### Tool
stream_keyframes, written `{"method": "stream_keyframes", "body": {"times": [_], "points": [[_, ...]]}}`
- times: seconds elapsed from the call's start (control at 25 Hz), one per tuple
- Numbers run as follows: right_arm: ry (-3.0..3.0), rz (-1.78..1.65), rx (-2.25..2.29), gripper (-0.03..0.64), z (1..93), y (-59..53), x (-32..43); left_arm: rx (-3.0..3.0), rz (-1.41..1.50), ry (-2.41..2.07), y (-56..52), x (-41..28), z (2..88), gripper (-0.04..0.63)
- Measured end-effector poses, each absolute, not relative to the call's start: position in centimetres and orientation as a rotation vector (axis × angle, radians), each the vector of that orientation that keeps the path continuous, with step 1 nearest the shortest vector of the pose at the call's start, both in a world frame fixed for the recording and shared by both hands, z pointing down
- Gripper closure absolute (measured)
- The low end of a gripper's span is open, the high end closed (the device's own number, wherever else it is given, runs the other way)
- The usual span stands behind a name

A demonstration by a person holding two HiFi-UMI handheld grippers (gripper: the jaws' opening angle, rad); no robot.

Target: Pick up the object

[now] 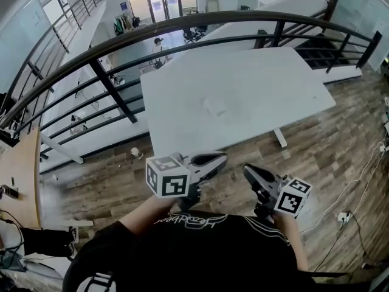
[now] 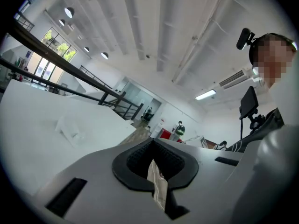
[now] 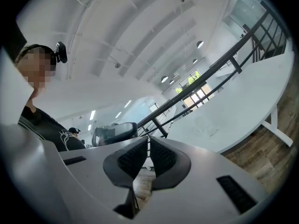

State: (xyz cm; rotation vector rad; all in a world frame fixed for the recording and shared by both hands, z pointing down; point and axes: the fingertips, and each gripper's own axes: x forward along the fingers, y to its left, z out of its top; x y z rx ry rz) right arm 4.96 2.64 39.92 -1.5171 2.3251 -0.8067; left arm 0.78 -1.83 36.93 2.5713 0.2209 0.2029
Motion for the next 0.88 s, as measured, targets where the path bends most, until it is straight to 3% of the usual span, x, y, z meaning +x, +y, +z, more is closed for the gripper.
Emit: {"method": "stream_keyframes", "body": {"times": [0.6, 0.88], "points": [[2.418, -0.739, -1.446, 0.595, 39.1, 0.2, 4.2, 2.497, 0.123, 0.174, -5.5, 0.4, 38.4, 0.588], [2.394, -0.806, -1.41, 0.595, 41.4, -3.7, 8.6, 2.496, 0.145, 0.133, -8.0, 3.5, 40.0, 0.588]]}}
